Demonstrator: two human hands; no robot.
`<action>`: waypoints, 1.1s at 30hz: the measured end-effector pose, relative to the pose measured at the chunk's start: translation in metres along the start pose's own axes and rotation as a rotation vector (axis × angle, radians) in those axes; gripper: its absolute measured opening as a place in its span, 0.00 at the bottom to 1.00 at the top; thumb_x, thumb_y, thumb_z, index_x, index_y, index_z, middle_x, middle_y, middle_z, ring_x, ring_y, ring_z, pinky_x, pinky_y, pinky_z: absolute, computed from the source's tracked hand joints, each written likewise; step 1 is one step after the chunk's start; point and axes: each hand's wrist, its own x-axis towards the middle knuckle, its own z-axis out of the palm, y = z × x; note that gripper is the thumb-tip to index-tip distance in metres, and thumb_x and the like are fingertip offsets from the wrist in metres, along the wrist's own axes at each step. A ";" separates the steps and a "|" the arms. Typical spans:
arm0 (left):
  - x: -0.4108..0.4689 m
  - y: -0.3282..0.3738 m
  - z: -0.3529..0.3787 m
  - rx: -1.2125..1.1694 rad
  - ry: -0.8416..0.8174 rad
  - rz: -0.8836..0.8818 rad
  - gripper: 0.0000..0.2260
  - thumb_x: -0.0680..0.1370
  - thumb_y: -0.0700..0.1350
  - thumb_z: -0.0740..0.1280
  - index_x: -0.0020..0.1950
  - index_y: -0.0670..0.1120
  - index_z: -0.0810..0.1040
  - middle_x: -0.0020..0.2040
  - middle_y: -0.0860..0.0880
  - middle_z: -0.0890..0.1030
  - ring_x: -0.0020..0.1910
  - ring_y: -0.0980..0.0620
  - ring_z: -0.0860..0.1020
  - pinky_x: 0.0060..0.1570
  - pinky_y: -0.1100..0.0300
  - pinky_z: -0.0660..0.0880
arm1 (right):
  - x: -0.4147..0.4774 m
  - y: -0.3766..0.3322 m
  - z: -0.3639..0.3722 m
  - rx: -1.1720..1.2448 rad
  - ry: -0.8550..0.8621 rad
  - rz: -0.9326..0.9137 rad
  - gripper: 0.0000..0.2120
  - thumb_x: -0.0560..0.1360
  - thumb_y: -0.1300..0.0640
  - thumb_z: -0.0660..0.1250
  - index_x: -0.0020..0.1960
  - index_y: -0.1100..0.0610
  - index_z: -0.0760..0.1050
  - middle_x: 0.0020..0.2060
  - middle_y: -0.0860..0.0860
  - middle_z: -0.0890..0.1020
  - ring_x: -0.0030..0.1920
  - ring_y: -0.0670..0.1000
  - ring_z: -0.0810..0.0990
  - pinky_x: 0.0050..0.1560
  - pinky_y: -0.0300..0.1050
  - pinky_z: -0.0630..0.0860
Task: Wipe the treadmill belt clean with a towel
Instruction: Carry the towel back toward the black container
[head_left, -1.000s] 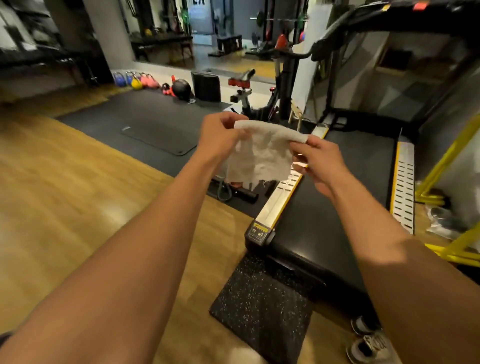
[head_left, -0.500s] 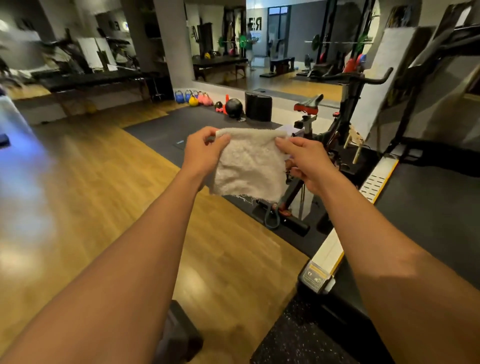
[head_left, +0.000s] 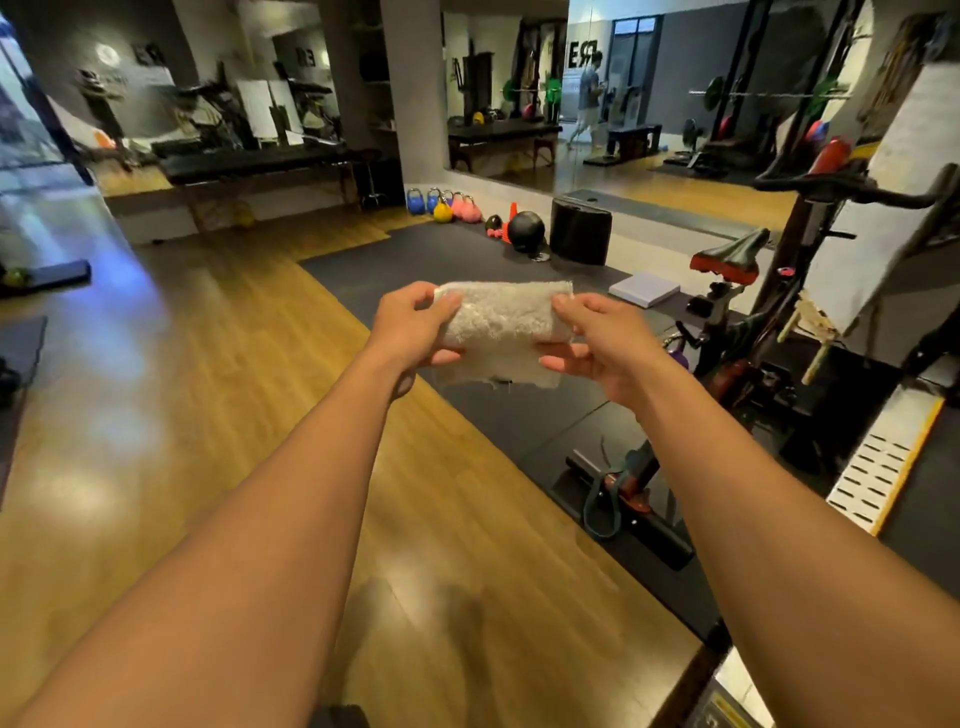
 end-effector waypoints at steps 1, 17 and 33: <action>0.026 -0.004 0.001 -0.019 0.003 -0.003 0.08 0.79 0.46 0.65 0.53 0.43 0.78 0.54 0.44 0.79 0.54 0.44 0.80 0.44 0.47 0.82 | 0.026 0.000 0.005 0.010 0.010 -0.005 0.11 0.79 0.54 0.66 0.56 0.61 0.78 0.50 0.56 0.79 0.51 0.61 0.84 0.43 0.49 0.84; 0.459 -0.032 0.046 -0.046 0.047 -0.050 0.12 0.70 0.35 0.73 0.51 0.47 0.80 0.50 0.43 0.81 0.50 0.46 0.81 0.51 0.49 0.80 | 0.446 -0.029 0.031 -0.078 0.232 -0.157 0.11 0.75 0.64 0.69 0.56 0.54 0.78 0.51 0.50 0.78 0.45 0.50 0.79 0.43 0.45 0.81; 0.925 -0.053 0.118 0.396 -0.171 0.152 0.04 0.71 0.39 0.74 0.45 0.44 0.83 0.45 0.43 0.82 0.46 0.45 0.80 0.51 0.48 0.79 | 0.924 -0.070 0.002 -0.388 0.111 -0.180 0.06 0.73 0.55 0.73 0.49 0.54 0.79 0.45 0.51 0.82 0.44 0.49 0.78 0.44 0.44 0.76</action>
